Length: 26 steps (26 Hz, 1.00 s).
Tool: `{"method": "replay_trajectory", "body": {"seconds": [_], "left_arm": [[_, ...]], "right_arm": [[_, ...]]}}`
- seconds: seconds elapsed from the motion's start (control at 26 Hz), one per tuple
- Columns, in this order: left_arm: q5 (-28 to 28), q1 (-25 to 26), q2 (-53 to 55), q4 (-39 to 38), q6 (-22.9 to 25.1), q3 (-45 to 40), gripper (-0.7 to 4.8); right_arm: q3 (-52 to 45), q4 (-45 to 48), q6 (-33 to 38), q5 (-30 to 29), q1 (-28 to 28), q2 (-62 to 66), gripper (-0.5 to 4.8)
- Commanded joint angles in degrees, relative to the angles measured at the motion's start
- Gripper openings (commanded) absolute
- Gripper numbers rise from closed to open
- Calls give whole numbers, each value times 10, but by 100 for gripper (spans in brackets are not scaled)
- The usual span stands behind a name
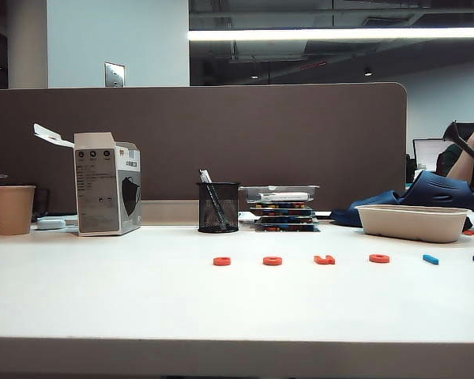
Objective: Select the appropriate letters from the row of letter magnets placed on the table to arrange into the word "cool".
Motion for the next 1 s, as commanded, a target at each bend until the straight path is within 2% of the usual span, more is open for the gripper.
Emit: {"method": "replay_trajectory", "body": {"seconds": [0.04,0.27,0.42,0.62,0.73,0.89,1.0], "left_arm": [[-50,-56,39,-10,-32,0,-5],[-177,-168,119,-12,-57,0,-5],[-274,-217,154,-1,-78,0,-5],[-298,-234,177,-3,-93,0,-5],[-341,-236,180,-8,-97,0,-5],[-354,-236,179,-9,-97,0,-3],[-354,-236,179,-9,-97,0,-3]], "right_arm": [[-3,9,1,2,-1,-4,22],[-3,9,1,2,-1,-4,22],[-3,9,1,2,-1,-4,22],[-3,9,1,2,-1,-4,22],[-2,6,7,2,0,-4,21],[9,-5,46,2,0,-4,6],[48,-46,46,2,0,-2,-2]]}}
